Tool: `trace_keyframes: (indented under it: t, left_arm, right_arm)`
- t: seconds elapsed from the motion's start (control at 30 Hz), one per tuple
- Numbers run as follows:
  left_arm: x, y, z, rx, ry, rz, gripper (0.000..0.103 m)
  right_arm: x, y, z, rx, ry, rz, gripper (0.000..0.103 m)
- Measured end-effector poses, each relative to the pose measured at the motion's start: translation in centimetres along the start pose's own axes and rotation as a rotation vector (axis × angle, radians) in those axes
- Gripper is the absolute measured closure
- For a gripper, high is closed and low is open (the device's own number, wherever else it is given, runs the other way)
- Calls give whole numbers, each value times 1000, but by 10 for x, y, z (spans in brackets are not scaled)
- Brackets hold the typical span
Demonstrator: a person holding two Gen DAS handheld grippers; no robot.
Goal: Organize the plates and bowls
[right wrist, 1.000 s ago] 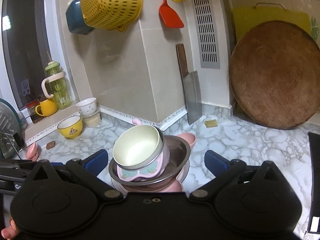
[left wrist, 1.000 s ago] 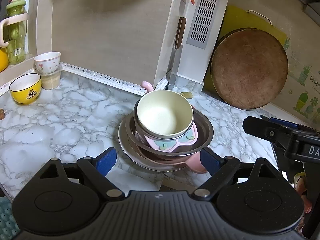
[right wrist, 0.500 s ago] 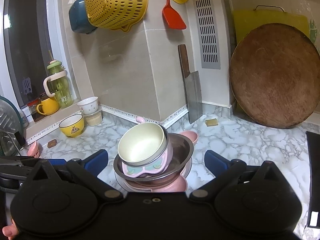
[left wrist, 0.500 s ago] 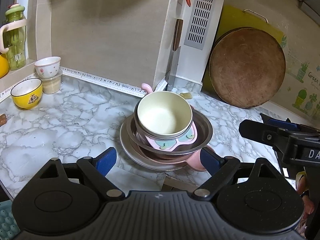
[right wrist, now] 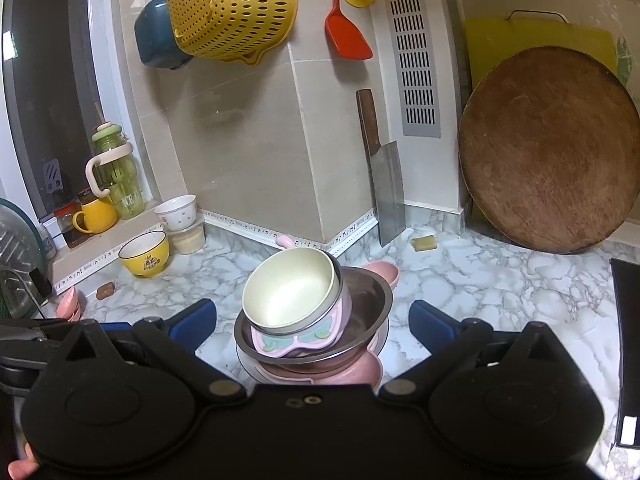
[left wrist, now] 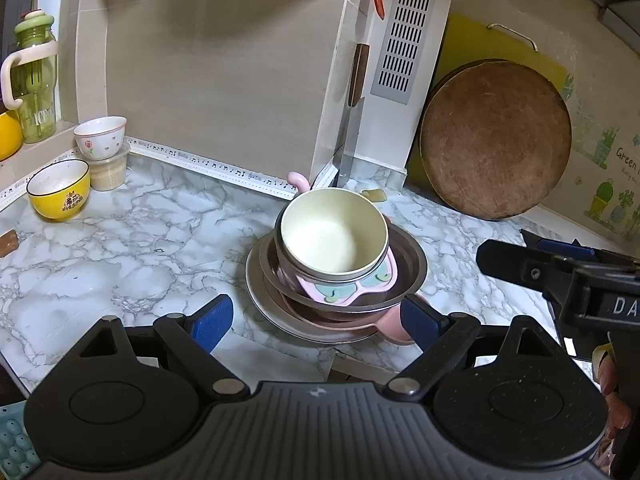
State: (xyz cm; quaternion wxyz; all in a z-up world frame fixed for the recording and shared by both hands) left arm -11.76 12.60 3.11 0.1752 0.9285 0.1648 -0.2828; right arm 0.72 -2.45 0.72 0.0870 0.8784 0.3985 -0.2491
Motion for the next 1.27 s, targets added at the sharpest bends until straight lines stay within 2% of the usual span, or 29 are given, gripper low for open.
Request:
trace_keyframes:
  t: [0.93,1.27]
  left_arm:
    - [-6,-2,-8,13,42,15,12]
    - [-4,-3,-8,7,35,15,12]
  right_arm:
    - [7,-1,1,-3,-24,11,0]
    - [9,-1,1,8,-30,6,0]
Point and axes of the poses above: each gripper's, at about its wrist camera, not at the fingertips, and x roughly the way its jaws point, y to its right, z to its underside, the point moved 1 cm from there along x, roughly the way its jaws point, and after that the axes turned 8 degrees about z, right-handed, at the moved point
